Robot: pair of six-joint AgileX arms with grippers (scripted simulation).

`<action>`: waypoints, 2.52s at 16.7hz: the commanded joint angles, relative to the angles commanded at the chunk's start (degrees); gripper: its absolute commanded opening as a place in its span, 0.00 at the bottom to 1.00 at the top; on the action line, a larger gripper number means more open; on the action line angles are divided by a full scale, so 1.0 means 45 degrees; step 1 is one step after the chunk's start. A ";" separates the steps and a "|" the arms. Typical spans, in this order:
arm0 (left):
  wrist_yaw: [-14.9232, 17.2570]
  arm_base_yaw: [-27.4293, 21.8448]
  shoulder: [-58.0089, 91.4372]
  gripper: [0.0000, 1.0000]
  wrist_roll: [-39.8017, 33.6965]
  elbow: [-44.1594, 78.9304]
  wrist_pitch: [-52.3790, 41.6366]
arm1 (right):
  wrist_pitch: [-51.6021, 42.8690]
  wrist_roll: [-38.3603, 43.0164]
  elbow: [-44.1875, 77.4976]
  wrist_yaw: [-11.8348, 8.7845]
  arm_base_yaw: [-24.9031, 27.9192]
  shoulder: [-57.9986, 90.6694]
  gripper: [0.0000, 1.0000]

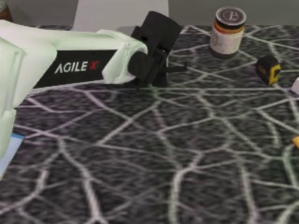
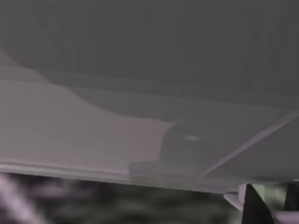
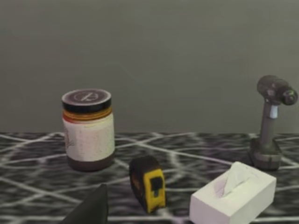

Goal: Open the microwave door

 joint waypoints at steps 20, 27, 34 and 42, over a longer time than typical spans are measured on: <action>0.0000 0.0000 0.0000 0.00 0.0000 0.0000 0.0000 | 0.0000 0.0000 0.0000 0.0000 0.0000 0.0000 1.00; 0.0339 0.0028 -0.0394 0.00 0.0445 -0.0583 0.0449 | 0.0000 0.0000 0.0000 0.0000 0.0000 0.0000 1.00; 0.0467 0.0069 -0.0554 0.00 0.0706 -0.0909 0.0610 | 0.0000 0.0000 0.0000 0.0000 0.0000 0.0000 1.00; 0.0467 0.0069 -0.0554 0.00 0.0706 -0.0909 0.0610 | 0.0000 0.0000 0.0000 0.0000 0.0000 0.0000 1.00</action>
